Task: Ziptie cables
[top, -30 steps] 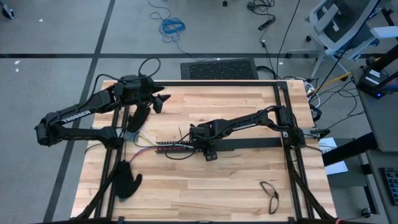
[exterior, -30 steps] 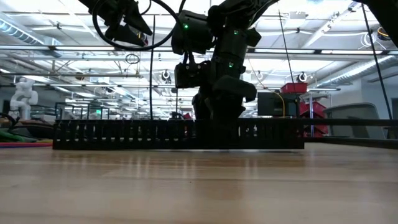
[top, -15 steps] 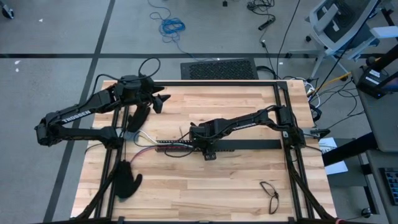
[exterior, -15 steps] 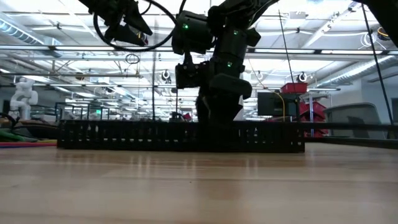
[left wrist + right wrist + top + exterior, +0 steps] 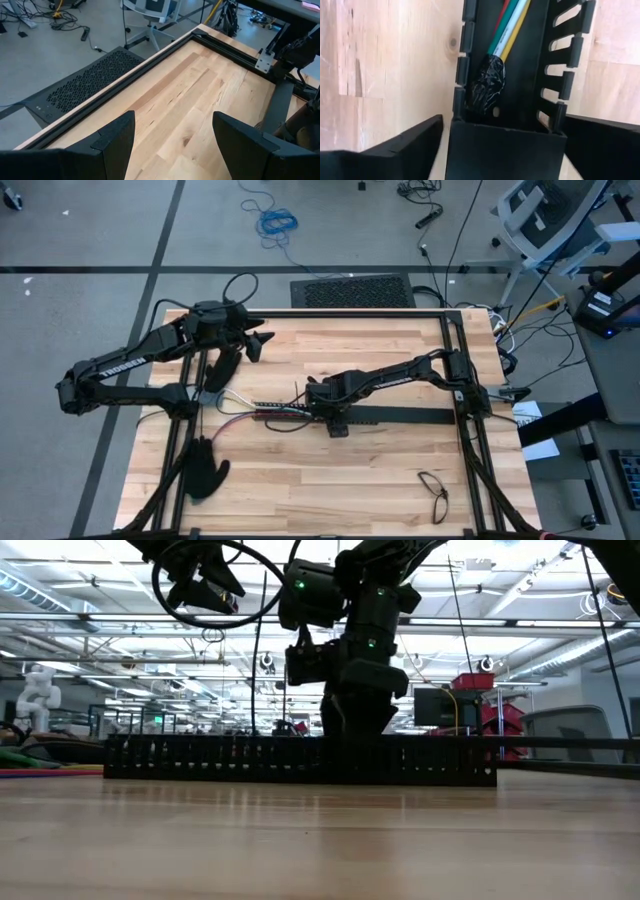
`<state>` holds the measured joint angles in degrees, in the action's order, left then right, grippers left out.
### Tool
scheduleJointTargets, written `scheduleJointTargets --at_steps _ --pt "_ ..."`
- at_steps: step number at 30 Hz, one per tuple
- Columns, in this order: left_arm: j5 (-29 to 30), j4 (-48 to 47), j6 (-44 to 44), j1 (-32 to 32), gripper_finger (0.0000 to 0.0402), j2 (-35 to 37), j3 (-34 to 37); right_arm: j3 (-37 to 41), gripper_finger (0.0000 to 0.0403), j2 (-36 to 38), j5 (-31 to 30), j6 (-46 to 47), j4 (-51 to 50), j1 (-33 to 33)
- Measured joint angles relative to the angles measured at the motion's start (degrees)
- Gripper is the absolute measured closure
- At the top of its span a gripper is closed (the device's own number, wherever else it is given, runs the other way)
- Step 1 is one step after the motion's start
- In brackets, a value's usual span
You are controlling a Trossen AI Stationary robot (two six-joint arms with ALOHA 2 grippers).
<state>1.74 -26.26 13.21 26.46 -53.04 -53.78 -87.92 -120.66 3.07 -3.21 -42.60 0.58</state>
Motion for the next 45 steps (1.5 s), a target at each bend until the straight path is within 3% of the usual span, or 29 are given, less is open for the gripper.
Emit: scheduleJointTargets --at_steps 2,4,10,16,22,29,36,40,45 --pt "0.0 0.0 0.0 0.0 0.0139 0.0 0.0 0.0 0.002 0.0 -0.2 -1.3 -0.4 0.0" --pt "0.0 0.0 0.0 0.0 0.0139 0.0 0.0 -0.2 0.0011 0.0 0.1 -3.5 -1.5 0.0" --pt "0.0 0.0 0.0 0.0 0.0139 0.0 0.0 -5.2 0.0053 1.3 -0.2 -8.0 -6.6 -0.1" --pt "0.0 -0.6 0.0 0.0 0.0139 0.0 0.0 -11.9 0.006 1.9 -0.6 -7.6 -11.7 -1.4" --pt "-0.1 -0.6 -0.2 0.0 0.0139 0.0 0.0 -13.1 0.0058 1.8 -2.7 4.9 -22.1 -0.8" --pt "-6.1 -0.7 -0.6 0.0 0.0139 0.0 0.0 -13.1 0.0058 1.8 -1.4 12.7 -30.1 -1.3" --pt "-4.8 -0.2 -0.3 0.0 0.0139 0.0 -0.1 -13.0 0.0057 2.4 -3.0 10.5 -32.2 -2.5" --pt "-4.7 -0.3 -0.6 0.0 0.0139 0.0 -0.1 -8.5 0.0057 5.5 -2.7 10.6 -31.1 -3.4" --pt "-4.7 -0.1 -1.9 0.0 0.0139 0.0 -0.1 5.2 0.0057 19.3 -0.9 11.5 -21.4 -3.9"
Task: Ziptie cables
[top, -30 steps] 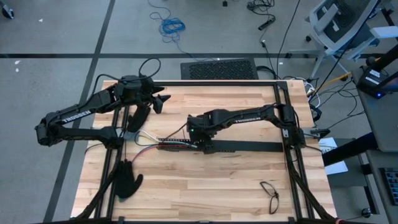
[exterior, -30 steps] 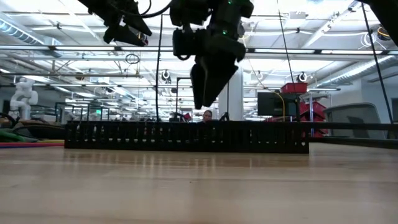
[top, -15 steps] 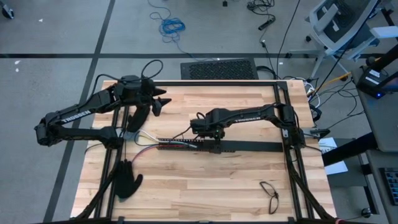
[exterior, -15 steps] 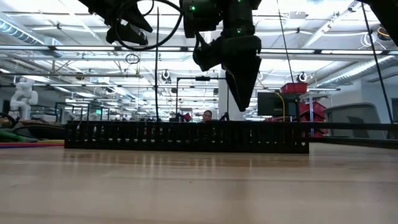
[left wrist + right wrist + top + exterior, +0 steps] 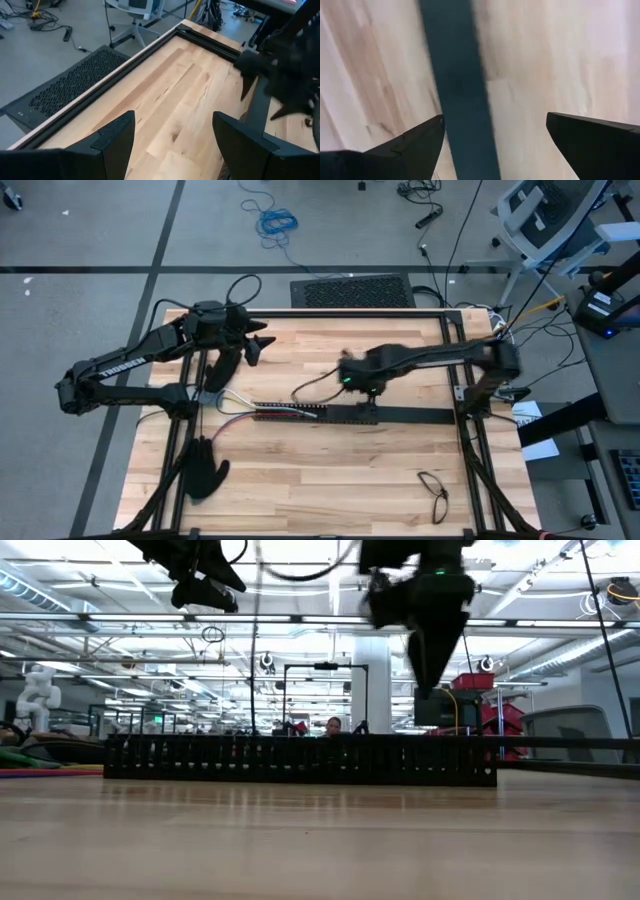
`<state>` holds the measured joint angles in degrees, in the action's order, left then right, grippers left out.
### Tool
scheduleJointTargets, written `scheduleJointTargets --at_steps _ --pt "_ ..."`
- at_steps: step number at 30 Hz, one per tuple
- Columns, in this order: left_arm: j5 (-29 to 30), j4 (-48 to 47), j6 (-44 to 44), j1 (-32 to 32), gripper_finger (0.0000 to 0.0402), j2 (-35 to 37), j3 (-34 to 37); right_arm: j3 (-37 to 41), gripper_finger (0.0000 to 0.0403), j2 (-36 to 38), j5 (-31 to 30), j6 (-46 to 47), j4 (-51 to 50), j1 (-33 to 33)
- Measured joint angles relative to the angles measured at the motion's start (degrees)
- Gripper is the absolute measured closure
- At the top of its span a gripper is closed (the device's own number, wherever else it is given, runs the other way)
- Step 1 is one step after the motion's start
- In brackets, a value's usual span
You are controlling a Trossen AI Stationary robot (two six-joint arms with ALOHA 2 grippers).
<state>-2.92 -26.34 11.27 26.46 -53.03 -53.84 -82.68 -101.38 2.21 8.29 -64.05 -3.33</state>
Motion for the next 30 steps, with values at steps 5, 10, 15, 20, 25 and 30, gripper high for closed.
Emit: scheduleJointTargets --at_steps 5,10,15,20,25,30 --pt "0.0 0.1 0.3 0.0 0.0139 0.0 0.0 12.2 0.0057 12.8 0.2 13.2 11.6 -2.2" --pt "0.1 0.6 -0.1 0.0 0.0139 -0.3 0.0 14.0 0.0057 10.6 7.3 13.8 24.4 -2.6" --pt "0.2 0.4 -2.7 -0.4 0.0139 -1.3 0.0 15.1 0.0057 4.8 10.0 8.9 27.8 -1.9" --pt "0.2 0.2 -3.2 -2.0 0.0139 -4.8 0.0 14.9 0.0057 4.9 7.1 6.6 35.7 -0.7" --pt "0.2 0.4 -4.5 -4.8 0.0139 -9.5 0.0 14.8 0.0057 1.5 3.3 5.5 36.4 0.4" --pt "-1.0 4.0 -7.8 -7.3 0.0139 -11.9 0.0 14.7 0.0057 -1.1 0.3 4.0 37.4 2.9"
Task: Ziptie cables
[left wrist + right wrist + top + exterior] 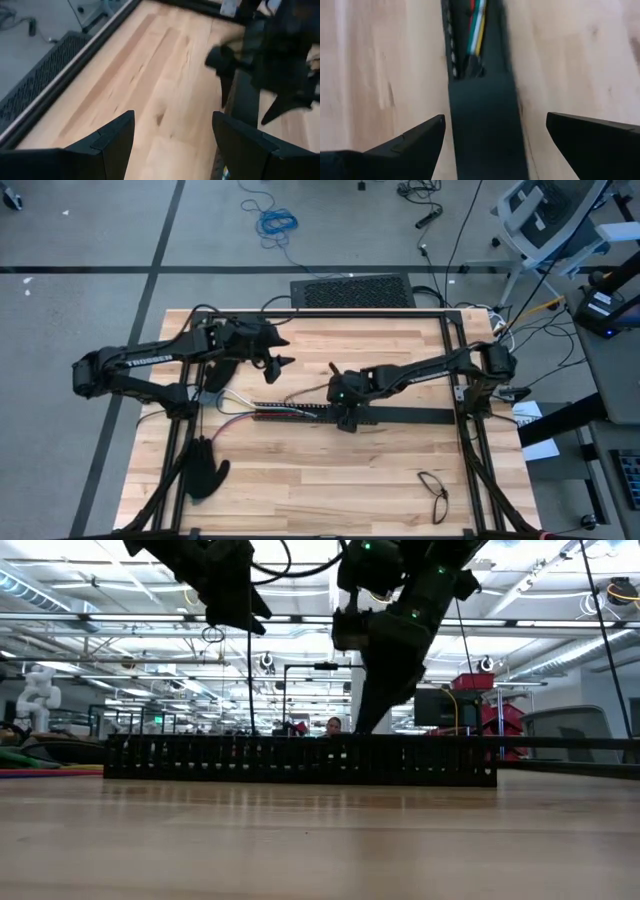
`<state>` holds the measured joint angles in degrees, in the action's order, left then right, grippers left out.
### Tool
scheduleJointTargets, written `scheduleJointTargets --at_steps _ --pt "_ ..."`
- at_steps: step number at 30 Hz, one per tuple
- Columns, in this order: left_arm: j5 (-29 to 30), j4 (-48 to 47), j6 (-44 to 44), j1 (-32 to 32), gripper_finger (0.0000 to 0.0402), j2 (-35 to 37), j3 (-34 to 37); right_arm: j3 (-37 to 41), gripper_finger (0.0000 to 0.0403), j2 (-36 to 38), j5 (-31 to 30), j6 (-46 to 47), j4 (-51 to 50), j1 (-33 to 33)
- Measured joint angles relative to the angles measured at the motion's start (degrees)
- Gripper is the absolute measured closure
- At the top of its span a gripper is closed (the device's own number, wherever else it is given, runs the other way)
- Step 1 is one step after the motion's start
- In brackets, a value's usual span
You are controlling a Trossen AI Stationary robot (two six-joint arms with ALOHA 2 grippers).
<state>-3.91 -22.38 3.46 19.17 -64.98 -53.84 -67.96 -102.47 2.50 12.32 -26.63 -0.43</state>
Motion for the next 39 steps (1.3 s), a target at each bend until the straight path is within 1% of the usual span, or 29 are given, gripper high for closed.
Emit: scheduleJointTargets --at_steps 6,9,12,16,20,25,31,34,39 --pt "-0.1 3.3 -0.8 -0.3 0.0139 -0.3 0.7 0.1 0.0057 -0.5 -3.6 -1.4 -0.2 2.9" --pt "-0.1 5.0 -0.5 -0.3 0.0139 -0.3 2.8 0.1 0.0057 -0.5 -5.8 -2.4 0.8 4.0" --pt "-0.1 9.1 2.2 -0.3 0.0139 -0.2 6.0 0.1 0.0057 -0.9 -6.3 -2.5 2.4 4.2" --pt "-0.1 11.4 4.5 -0.3 0.0139 -0.3 8.8 0.1 0.0057 -1.4 -8.6 -2.6 3.1 3.9" --pt "0.5 11.2 5.0 -0.3 0.0139 -0.4 9.2 0.1 0.0064 -1.9 -8.6 -3.2 3.8 3.8" --pt "0.5 11.5 5.1 -0.3 0.0139 -1.3 9.2 0.1 0.0089 -1.9 -8.4 -3.7 4.3 3.8" --pt "0.6 11.5 5.2 -0.3 0.0139 -1.4 9.2 0.1 0.0117 -2.5 -5.1 -3.2 4.0 3.8" --pt "0.6 11.4 5.2 -0.3 0.0139 -1.4 9.2 0.2 0.0121 -2.5 -4.0 -2.6 4.2 3.8" --pt "0.6 11.4 5.2 -0.3 0.0139 -1.4 9.2 0.2 0.0117 -2.6 -3.0 -2.5 4.2 3.8"
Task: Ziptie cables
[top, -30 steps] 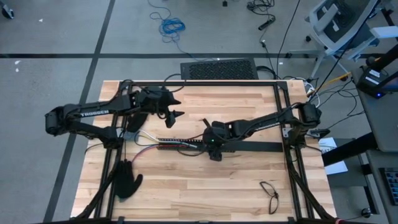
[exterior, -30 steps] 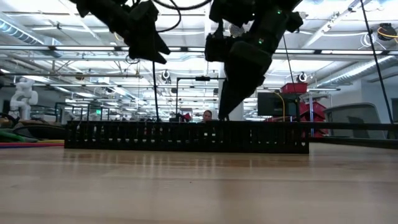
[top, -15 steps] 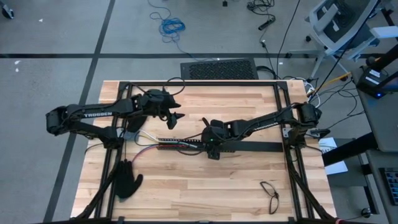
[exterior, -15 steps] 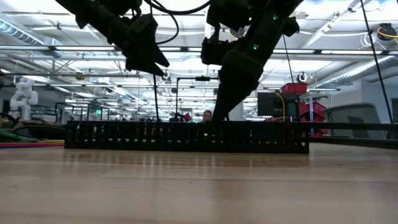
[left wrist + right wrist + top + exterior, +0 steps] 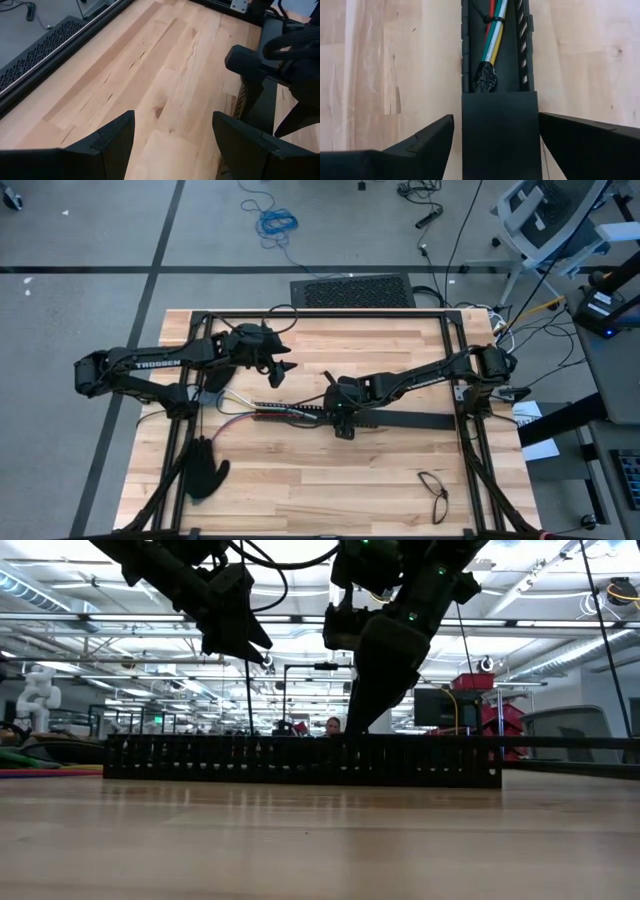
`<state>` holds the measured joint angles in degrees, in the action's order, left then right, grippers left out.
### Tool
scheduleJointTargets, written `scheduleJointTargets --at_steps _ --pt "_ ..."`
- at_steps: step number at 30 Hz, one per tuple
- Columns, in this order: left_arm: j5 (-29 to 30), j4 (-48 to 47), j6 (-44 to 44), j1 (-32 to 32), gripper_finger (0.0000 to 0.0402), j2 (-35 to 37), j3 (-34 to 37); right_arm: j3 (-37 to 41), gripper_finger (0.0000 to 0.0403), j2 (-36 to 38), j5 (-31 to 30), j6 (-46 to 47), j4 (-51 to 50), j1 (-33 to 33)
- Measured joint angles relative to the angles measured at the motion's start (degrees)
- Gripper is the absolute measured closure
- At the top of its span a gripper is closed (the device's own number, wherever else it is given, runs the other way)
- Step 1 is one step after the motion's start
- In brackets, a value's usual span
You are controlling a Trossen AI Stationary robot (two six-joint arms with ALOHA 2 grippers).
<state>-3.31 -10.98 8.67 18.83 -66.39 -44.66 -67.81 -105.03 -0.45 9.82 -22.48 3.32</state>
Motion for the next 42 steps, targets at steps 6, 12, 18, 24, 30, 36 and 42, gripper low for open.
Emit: scheduleJointTargets --at_steps 6,12,18,24,30,36,42 --pt "0.0 0.0 0.0 0.0 0.0139 0.0 0.0 0.0 0.0121 0.0 0.4 0.0 0.0 0.0" --pt "0.1 0.0 0.0 0.0 0.0139 0.0 0.0 0.0 0.0122 0.0 0.3 0.0 0.0 0.0" --pt "0.1 0.0 0.0 0.0 0.0139 0.0 0.0 0.0 0.0122 0.0 0.3 -0.3 0.0 -0.1" --pt "0.1 0.3 -0.1 0.0 0.0139 0.0 0.0 0.0 0.0124 0.0 0.3 -1.7 0.0 -0.8" --pt "0.1 0.2 -0.1 0.0 0.0139 0.0 0.0 0.0 0.0154 0.0 0.4 -2.6 0.2 -1.1" --pt "0.6 0.3 -0.1 0.0 0.0139 0.0 0.0 0.0 0.0166 0.0 0.8 -3.3 0.4 -1.5" --pt "0.6 0.2 -0.1 0.0 0.0139 0.0 0.0 0.0 0.0146 -0.2 0.8 -3.2 0.5 -1.8"
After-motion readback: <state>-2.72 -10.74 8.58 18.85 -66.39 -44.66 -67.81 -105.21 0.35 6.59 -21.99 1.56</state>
